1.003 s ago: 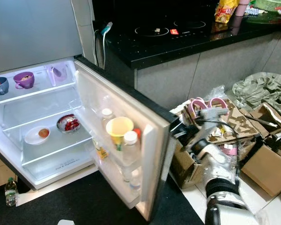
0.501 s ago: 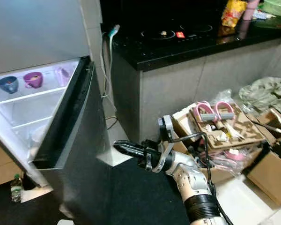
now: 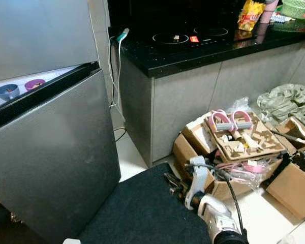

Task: Restocking fridge

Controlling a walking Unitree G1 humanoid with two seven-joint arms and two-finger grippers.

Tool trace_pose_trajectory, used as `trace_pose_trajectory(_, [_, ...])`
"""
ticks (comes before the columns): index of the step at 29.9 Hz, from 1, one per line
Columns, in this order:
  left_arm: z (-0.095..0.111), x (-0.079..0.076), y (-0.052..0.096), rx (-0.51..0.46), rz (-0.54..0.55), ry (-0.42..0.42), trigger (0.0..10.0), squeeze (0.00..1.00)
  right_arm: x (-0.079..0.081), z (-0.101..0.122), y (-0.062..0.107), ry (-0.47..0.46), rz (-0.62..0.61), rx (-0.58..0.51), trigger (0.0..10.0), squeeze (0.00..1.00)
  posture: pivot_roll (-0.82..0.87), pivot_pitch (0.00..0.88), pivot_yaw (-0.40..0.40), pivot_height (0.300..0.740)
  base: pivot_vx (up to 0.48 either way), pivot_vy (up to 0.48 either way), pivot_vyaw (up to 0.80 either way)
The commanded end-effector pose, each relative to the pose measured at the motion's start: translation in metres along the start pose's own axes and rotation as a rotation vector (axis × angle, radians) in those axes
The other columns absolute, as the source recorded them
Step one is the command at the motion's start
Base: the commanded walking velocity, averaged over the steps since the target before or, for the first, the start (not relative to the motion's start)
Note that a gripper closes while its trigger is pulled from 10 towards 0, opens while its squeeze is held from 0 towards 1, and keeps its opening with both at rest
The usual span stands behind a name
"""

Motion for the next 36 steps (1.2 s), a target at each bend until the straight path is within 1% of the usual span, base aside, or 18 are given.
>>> trace_pose_trajectory(1, [-0.013, -0.004, 0.001, 0.041, -0.009, -0.002, 10.0, 0.0, -0.032, -0.029, 0.016, -0.086, -0.157, 0.034, 10.0, 0.0, -0.04, 0.005, 0.019, 0.74, 0.0, 0.0, 0.68])
trace_pose_trajectory(2, [-0.013, -0.004, 0.001, 0.041, -0.009, -0.002, 10.0, 0.0, -0.032, -0.029, 0.016, -0.086, -0.157, 0.034, 10.0, 0.0, -0.04, 0.005, 0.019, 0.74, 0.0, 0.0, 0.68])
trace_pose_trajectory(3, [-0.014, -0.004, 0.001, 0.046, -0.008, -0.008, 10.0, 0.0, -0.047, -0.044, 0.026, -0.119, -0.24, 0.053, 10.0, 0.0, -0.04, 0.005, 0.019, 0.74, 0.0, 0.0, 0.68])
trace_pose_trajectory(5, [-0.018, -0.002, 0.002, 0.06, -0.004, -0.016, 10.0, 0.0, -0.068, -0.078, 0.047, -0.17, -0.366, 0.112, 10.0, 0.0, -0.04, 0.0, 0.017, 0.74, 0.0, 0.0, 0.67])
trace_pose_trajectory(6, [-0.018, -0.002, 0.002, 0.06, -0.004, -0.016, 10.0, 0.0, -0.068, -0.078, 0.047, -0.17, -0.366, 0.112, 10.0, 0.0, -0.04, 0.0, 0.017, 0.74, 0.0, 0.0, 0.68])
trace_pose_trajectory(9, [-0.027, -0.002, 0.004, 0.085, -0.006, -0.029, 10.0, 0.0, -0.086, -0.12, 0.076, -0.192, -0.501, 0.216, 10.0, 0.0, -0.04, 0.0, 0.02, 0.74, 0.0, 0.0, 0.67])
trace_pose_trajectory(10, [-0.027, -0.002, 0.004, 0.085, -0.006, -0.029, 10.0, 0.0, -0.086, -0.12, 0.076, -0.192, -0.501, 0.216, 10.0, 0.0, -0.04, 0.0, 0.02, 0.74, 0.0, 0.0, 0.67])
trace_pose_trajectory(12, [-0.037, -0.004, 0.006, 0.112, -0.011, -0.036, 10.0, 0.0, -0.092, -0.148, 0.093, -0.19, -0.569, 0.294, 10.0, 0.0, -0.03, 0.0, 0.021, 0.74, 0.0, 0.0, 0.67])
trace_pose_trajectory(17, [-0.041, -0.005, 0.007, 0.122, -0.012, -0.035, 10.0, 0.0, -0.094, -0.151, 0.096, -0.196, -0.591, 0.29, 10.0, 0.0, -0.04, 0.0, 0.021, 0.74, 0.0, 0.0, 0.67])
trace_pose_trajectory(18, [-0.042, -0.005, 0.008, 0.126, -0.012, -0.037, 10.0, 0.0, -0.097, -0.15, 0.099, -0.183, -0.61, 0.289, 10.0, 0.0, -0.04, 0.0, 0.021, 0.74, 0.0, 0.0, 0.68])
trace_pose_trajectory(19, [-0.044, -0.005, 0.008, 0.132, -0.013, -0.037, 10.0, 0.0, -0.102, -0.146, 0.102, -0.151, -0.644, 0.287, 10.0, 0.0, -0.04, 0.0, 0.017, 0.74, 0.0, 0.0, 0.68])
trace_pose_trajectory(26, [-0.045, -0.008, 0.008, 0.136, -0.019, -0.032, 10.0, 0.0, -0.113, -0.137, 0.109, -0.094, -0.698, 0.284, 10.0, 0.0, -0.05, 0.0, 0.01, 0.74, 0.0, 0.0, 0.67])
trace_pose_trajectory(30, [-0.041, -0.007, 0.007, 0.125, -0.017, -0.028, 10.0, 0.0, -0.112, -0.137, 0.107, -0.068, -0.701, 0.296, 10.0, 0.0, -0.05, 0.0, 0.0, 0.74, 0.0, 0.0, 0.67])
trace_pose_trajectory(33, [-0.036, -0.004, 0.006, 0.11, -0.005, -0.011, 10.0, 0.0, -0.11, -0.138, 0.105, -0.058, -0.695, 0.302, 10.0, 0.0, -0.05, 0.0, 0.014, 0.74, 0.0, 0.0, 0.68])
trace_pose_trajectory(36, [-0.036, -0.002, 0.006, 0.113, 0.0, -0.022, 10.0, 0.0, -0.11, -0.138, 0.105, -0.059, -0.697, 0.299, 10.0, 0.0, -0.05, 0.0, 0.02, 0.74, 0.0, 0.0, 0.68])
Point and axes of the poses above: a point about 5 cm out from each wrist's last joint towards the gripper, its own y axis pointing back from the gripper into the wrist, its own z axis along the axis of the wrist's last joint, x = y × z, the point moved 6 cm from there along -y, pointing out of the wrist towards the gripper, and after that the axes turned 11 degrees about -y, right-handed, at the moved point
